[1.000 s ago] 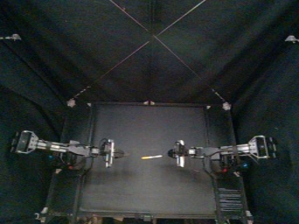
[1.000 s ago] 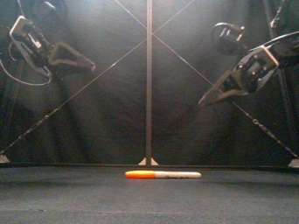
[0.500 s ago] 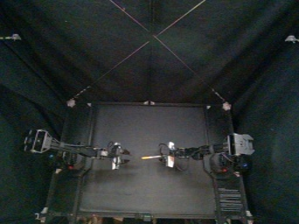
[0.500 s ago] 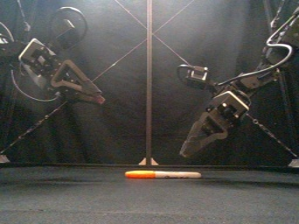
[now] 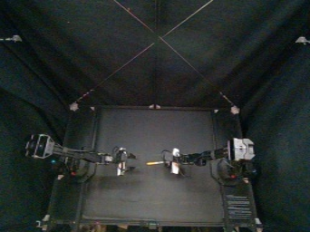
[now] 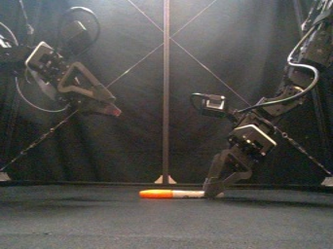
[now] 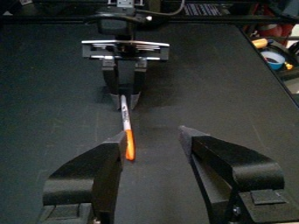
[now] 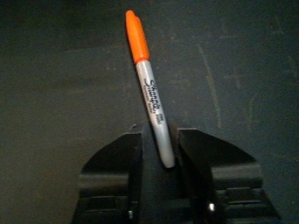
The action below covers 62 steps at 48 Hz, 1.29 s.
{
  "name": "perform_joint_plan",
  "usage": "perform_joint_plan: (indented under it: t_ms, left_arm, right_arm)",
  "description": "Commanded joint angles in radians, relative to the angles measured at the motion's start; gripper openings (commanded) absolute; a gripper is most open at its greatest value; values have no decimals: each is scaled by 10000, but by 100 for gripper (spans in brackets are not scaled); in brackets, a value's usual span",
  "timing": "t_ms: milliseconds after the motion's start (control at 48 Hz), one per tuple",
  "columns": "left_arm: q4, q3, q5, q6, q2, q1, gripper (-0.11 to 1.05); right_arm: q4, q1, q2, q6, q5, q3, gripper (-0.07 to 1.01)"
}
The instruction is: Uncap the pen
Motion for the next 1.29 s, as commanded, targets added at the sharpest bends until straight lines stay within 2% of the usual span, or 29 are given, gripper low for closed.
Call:
perform_joint_plan:
  t_ms: [21,208,312,521,604,667,875,1292]
  left_arm:
    - [-184,-430,-46,-15,77,-15,87]
    - [-537,-1058,123,46,399,0,87]
    - [-537,-1580,522,46,706,46,87]
    - [-522,-2408,2132,61,1289,215,87]
    - [-522,-2623,2562,77,1427,322,87]
    - [-522,-2684,2684,77,1503,399,87]
    - [-445,-2638,2715,92,1534,660,87]
    - [-138,-2654,3037,77,2025,568,86]
  right_arm:
    - [0,0,-261,-15,261,-107,58]
    - [0,31,-1012,15,522,-368,54]
    - [-15,31,-1549,-31,782,-629,54]
    - [-337,153,-2209,31,1427,-1028,54]
    - [-460,291,-2301,92,1565,-1120,54]
    - [-491,368,-2316,107,1611,-1150,54]
    - [-491,552,-2316,107,1611,-1166,54]
    - [-491,629,-2332,46,1626,-1273,54]
